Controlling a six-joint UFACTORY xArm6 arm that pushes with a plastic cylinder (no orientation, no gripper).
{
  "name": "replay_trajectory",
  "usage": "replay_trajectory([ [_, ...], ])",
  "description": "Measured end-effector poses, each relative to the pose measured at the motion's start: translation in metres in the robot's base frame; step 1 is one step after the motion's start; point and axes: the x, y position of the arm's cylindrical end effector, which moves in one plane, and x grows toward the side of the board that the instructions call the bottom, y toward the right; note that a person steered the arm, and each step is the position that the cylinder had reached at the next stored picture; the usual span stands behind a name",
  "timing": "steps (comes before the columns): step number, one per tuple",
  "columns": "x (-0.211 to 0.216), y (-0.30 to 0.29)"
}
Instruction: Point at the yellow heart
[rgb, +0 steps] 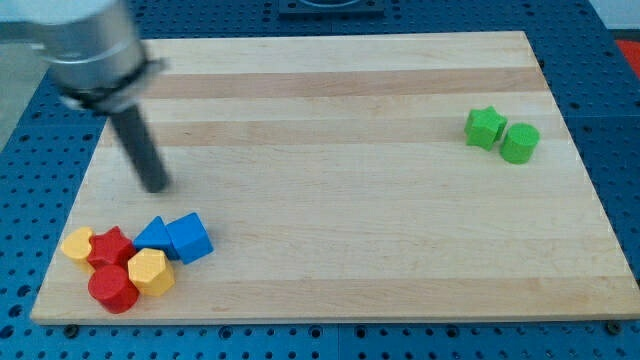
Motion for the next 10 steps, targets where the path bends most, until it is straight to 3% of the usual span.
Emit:
replay_trajectory([
  [2, 0.026, -0.062],
  [5, 0.055, -0.062],
  [8, 0.151, -0.061],
  [10, 0.130, -0.032],
])
